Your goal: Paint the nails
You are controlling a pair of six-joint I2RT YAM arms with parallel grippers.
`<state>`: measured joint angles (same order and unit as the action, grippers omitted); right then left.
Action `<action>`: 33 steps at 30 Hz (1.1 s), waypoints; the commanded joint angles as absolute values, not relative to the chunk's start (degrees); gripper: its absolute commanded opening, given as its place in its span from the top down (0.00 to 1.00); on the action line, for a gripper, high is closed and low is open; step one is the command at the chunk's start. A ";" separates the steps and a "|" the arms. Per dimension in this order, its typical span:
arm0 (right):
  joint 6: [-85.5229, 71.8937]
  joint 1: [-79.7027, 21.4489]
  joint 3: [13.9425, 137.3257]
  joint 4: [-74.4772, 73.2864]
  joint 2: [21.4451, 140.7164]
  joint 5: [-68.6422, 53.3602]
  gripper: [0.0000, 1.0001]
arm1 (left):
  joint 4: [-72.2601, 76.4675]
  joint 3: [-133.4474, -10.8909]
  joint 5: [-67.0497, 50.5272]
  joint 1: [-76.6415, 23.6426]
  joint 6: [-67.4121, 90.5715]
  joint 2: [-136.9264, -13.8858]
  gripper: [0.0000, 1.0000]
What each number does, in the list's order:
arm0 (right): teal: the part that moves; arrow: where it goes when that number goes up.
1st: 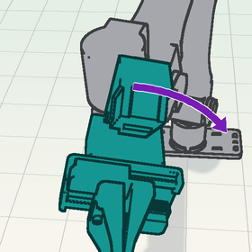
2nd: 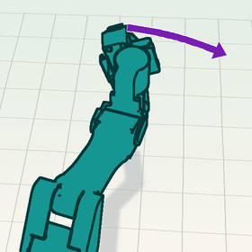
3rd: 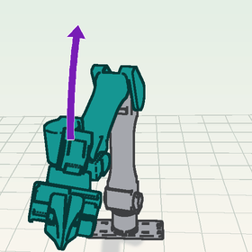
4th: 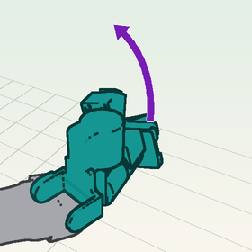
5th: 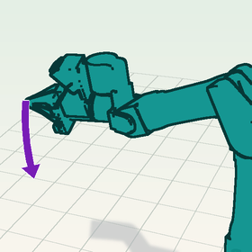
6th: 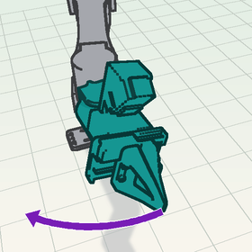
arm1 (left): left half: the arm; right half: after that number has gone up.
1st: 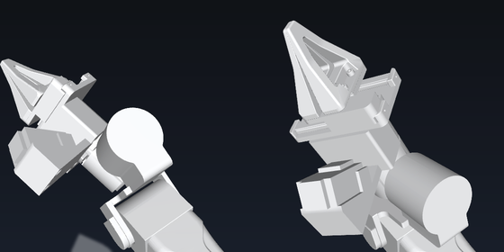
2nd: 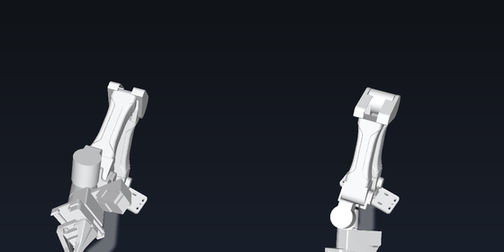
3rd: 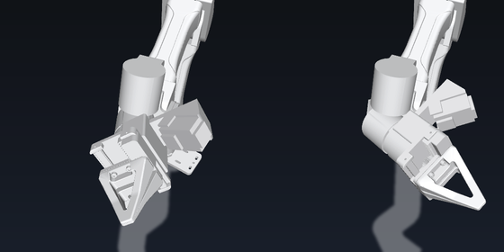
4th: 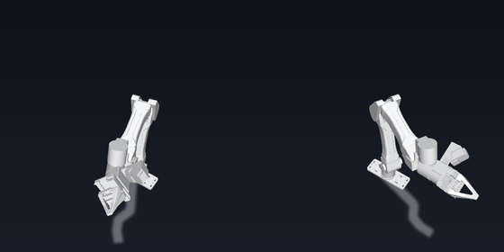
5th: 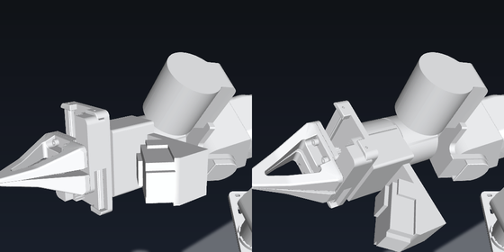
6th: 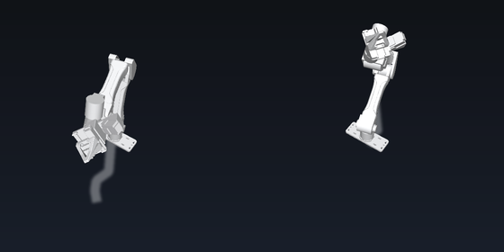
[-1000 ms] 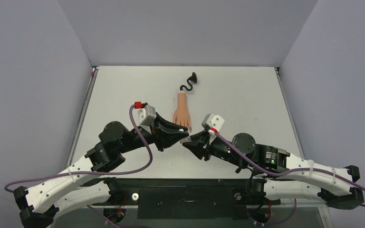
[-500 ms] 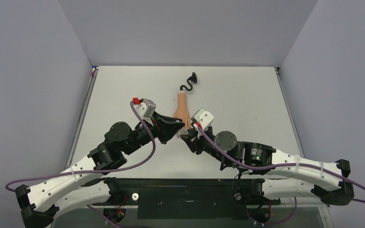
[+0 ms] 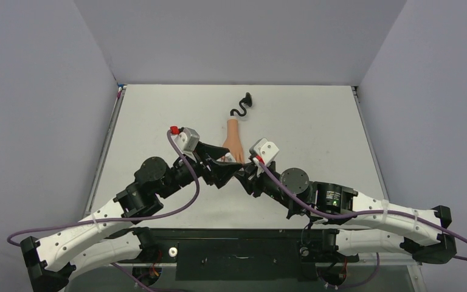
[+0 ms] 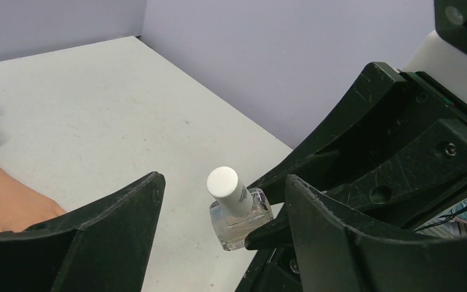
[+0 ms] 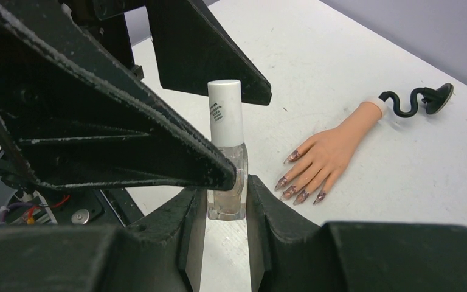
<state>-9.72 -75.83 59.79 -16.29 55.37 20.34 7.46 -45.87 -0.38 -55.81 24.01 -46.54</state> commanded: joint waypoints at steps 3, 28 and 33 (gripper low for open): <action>-10.54 -76.20 60.86 -13.84 53.44 20.88 1.00 | 12.23 -46.63 -4.59 -55.72 24.29 -45.15 0.24; -7.85 -76.14 53.11 -14.86 37.47 -4.44 1.00 | -17.26 -66.63 -39.71 -46.78 6.01 -43.49 0.21; -7.22 -76.11 53.99 -16.73 37.18 -10.30 1.00 | -19.98 -69.35 -47.13 -46.76 2.18 -45.26 0.26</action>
<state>-8.49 -75.83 53.32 -17.02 37.08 -3.14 -15.79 -66.08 -37.78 -47.11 7.53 -44.16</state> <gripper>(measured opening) 0.222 0.766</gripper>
